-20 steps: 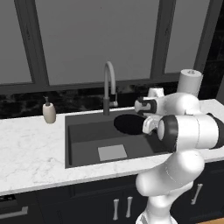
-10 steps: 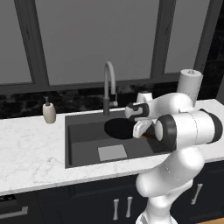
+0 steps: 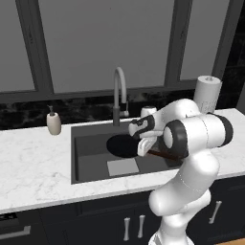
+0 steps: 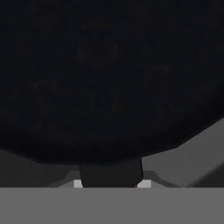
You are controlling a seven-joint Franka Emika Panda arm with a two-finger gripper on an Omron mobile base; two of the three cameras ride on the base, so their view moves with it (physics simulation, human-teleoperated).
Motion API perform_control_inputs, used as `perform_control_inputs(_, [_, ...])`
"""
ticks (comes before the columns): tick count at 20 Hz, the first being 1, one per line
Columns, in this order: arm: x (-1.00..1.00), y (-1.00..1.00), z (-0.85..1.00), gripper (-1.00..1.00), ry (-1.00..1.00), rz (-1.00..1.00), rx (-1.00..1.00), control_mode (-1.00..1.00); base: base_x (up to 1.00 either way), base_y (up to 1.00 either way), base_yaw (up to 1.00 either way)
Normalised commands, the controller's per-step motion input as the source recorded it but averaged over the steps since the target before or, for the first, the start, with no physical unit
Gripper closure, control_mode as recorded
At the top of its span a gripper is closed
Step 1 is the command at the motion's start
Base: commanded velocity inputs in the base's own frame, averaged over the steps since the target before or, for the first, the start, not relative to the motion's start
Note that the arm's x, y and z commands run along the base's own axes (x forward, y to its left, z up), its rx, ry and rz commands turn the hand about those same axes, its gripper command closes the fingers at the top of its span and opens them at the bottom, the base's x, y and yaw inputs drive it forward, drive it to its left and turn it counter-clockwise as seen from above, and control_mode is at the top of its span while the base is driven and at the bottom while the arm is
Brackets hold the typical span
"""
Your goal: Pick the pan and sponge and place them into the sink. Then turn on the water.
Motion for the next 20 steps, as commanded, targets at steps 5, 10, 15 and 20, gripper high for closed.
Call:
perform_control_inputs(5, [0.13, 0.17, -0.26, 1.00, -0.03, 0.01, 0.04, -1.00, 0.00, 0.00, 0.00])
perform_control_inputs(10, [0.16, 0.00, -0.27, 1.00, -0.08, 0.01, 0.08, -1.00, 0.00, 0.00, 0.00])
perform_control_inputs(15, [0.20, 0.06, -0.42, 1.00, -0.06, 0.02, 0.04, -1.00, 0.00, 0.00, 0.00])
perform_control_inputs(20, [0.23, 0.20, -0.53, 1.00, 0.00, 0.01, 0.00, -1.00, 0.00, 0.00, 0.00])
